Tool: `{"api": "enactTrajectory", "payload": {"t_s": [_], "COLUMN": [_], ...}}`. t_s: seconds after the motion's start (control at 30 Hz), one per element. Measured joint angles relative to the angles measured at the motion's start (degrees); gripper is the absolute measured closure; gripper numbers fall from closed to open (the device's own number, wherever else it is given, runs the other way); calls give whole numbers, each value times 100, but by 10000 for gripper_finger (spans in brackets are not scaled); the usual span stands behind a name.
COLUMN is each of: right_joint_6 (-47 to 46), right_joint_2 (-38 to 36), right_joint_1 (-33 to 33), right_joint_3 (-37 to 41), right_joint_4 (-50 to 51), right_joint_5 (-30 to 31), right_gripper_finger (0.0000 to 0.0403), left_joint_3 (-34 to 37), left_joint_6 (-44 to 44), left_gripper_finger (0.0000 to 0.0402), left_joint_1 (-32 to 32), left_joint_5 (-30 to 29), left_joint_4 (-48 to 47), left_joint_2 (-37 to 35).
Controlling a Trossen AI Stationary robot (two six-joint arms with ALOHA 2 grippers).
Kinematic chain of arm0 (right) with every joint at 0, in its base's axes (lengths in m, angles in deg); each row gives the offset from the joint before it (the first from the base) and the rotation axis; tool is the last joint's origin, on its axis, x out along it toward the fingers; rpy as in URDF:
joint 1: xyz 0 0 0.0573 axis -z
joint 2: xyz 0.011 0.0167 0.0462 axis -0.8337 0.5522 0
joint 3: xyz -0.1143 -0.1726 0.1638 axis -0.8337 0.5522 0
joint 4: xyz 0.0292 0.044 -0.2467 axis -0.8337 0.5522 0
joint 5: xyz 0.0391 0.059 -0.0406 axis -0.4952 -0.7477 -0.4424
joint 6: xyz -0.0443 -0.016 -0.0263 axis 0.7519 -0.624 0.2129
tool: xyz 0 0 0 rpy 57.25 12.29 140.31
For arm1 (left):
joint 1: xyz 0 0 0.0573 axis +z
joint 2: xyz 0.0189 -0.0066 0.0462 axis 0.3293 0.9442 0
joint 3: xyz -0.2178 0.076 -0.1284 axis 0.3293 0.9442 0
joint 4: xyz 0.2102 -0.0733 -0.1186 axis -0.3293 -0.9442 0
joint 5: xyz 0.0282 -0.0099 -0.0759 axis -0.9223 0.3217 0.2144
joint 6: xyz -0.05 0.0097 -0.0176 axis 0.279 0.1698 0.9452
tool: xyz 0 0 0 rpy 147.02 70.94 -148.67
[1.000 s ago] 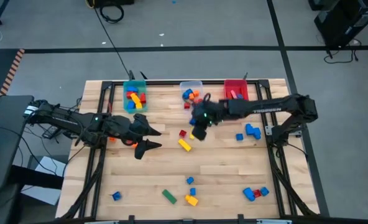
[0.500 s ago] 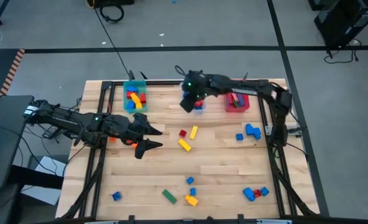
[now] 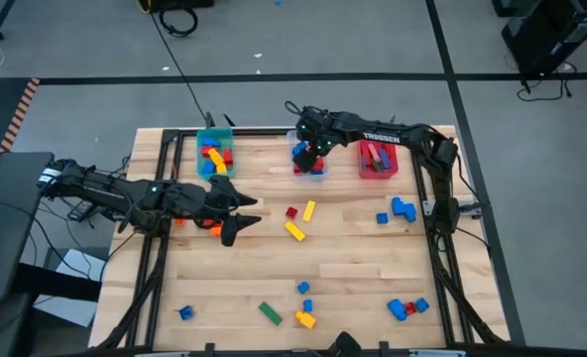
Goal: Sort blocks by size
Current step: Put the blue 4 stud game piece into the transparent bin
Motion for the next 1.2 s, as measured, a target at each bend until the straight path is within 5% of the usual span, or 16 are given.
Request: {"api": "enactTrajectory", "payload": {"t_s": [0.2,0.47,0.9,1.2], "right_joint_6": [-295,-997,-4617,-5975], "right_joint_2": [-219,-1249,-3510,-3701], "right_joint_1": [-189,-1012,-3619,-4703], "right_joint_3": [2,362,2848,3831], "right_joint_4": [610,1268,662,488], "right_joint_5": [105,580,1620,1759], "right_gripper_finger": [118,140,163,165], "left_joint_3": [-2,-9,-9,-976], "left_joint_6": [36,115,179,1563], "left_gripper_finger": [122,122,122,122], "left_joint_1": [-1,-8,-74,-914], "left_joint_5": [-115,-137,396,-81], "left_joint_4": [-212,-234,-403,-2644], "left_joint_2": [0,105,766,1468]}}
